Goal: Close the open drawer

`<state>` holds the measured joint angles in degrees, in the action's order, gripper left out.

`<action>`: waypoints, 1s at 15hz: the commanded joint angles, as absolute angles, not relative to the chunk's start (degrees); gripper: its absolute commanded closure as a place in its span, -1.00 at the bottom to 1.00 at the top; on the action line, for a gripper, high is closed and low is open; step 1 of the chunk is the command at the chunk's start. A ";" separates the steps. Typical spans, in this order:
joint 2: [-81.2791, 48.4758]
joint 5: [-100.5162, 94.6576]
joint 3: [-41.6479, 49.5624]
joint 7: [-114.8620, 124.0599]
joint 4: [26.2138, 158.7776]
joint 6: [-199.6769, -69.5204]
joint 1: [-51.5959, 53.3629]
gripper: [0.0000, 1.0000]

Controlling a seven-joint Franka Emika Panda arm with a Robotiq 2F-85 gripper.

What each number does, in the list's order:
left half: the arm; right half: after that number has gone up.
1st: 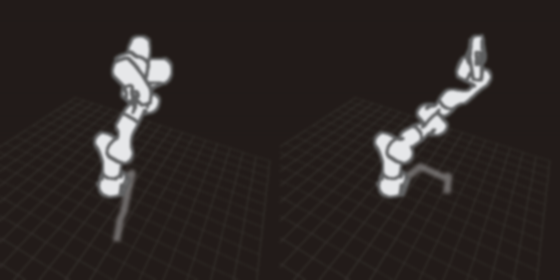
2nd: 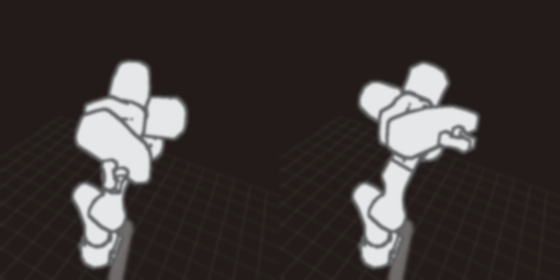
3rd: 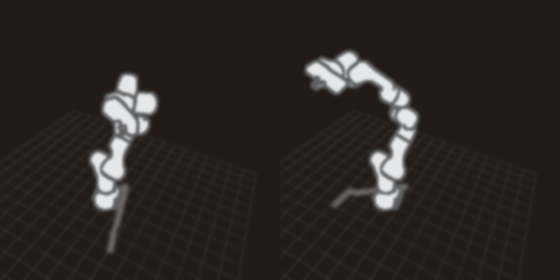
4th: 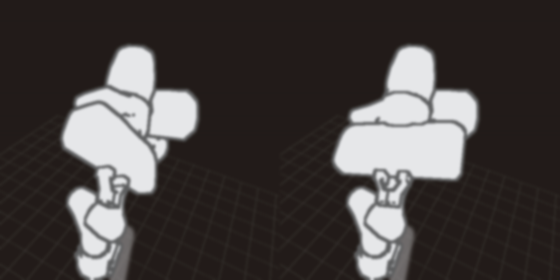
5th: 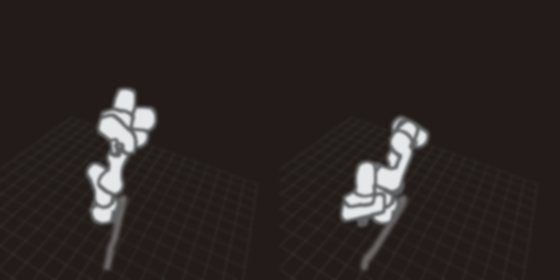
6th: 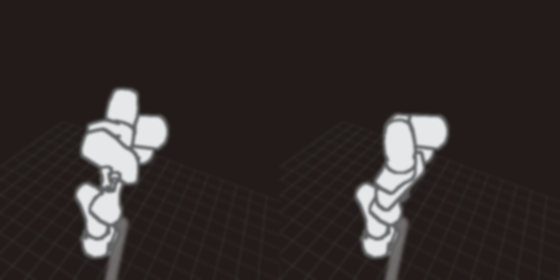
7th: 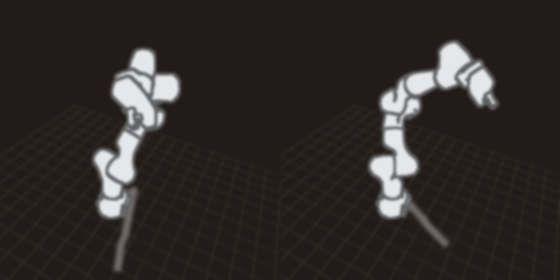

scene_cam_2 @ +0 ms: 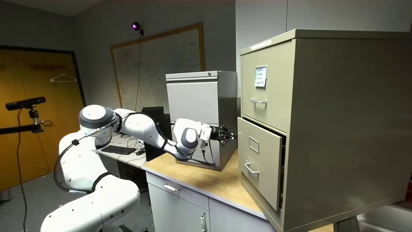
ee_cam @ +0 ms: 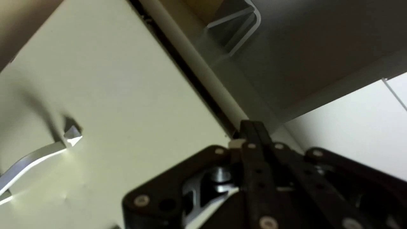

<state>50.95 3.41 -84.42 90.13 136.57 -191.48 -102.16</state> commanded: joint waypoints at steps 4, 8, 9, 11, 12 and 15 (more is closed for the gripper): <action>44.19 10.21 -71.09 78.52 145.09 -191.58 -87.29 1.00; 43.77 12.08 -73.09 76.09 141.10 -186.22 -94.86 1.00; 44.11 12.15 -73.99 76.29 140.05 -184.94 -97.11 1.00; 43.68 11.75 -76.06 76.86 136.85 -182.25 -101.93 1.00; 43.65 11.70 -77.29 77.08 135.25 -181.56 -103.86 1.00; 44.90 11.93 -79.68 78.46 131.17 -177.83 -107.29 1.00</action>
